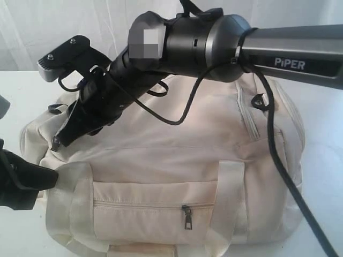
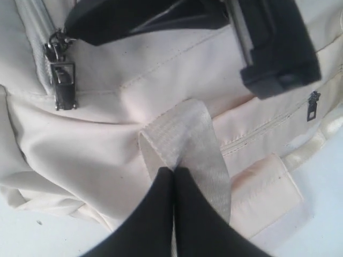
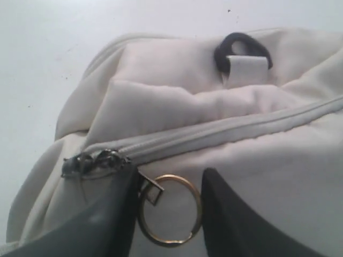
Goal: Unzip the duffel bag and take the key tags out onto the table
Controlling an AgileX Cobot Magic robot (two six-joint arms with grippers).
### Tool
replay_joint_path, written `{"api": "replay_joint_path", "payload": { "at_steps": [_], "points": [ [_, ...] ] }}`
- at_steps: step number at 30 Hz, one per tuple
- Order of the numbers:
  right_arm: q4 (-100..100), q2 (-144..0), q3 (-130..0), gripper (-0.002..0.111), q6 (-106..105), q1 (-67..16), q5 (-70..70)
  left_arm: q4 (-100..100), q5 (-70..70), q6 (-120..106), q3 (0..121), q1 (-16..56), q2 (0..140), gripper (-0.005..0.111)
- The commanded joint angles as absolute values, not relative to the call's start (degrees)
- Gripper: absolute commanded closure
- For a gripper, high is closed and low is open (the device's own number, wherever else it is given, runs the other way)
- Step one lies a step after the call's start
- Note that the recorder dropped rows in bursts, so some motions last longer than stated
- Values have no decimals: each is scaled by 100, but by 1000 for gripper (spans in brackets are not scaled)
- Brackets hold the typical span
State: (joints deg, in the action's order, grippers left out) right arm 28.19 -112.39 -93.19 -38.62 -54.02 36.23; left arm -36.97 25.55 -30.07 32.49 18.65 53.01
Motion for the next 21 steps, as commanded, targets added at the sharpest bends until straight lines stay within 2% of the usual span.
{"api": "replay_joint_path", "payload": {
  "at_steps": [1,21],
  "points": [
    [2797,-11155,-9398,108,-3814,-5367,3216,-3860,2902,-2997,3210,1844,5245,107],
    [2797,-11552,-9417,108,-3814,-5367,1395,-3981,3147,-2997,3210,1844,5245,107]
  ]
}}
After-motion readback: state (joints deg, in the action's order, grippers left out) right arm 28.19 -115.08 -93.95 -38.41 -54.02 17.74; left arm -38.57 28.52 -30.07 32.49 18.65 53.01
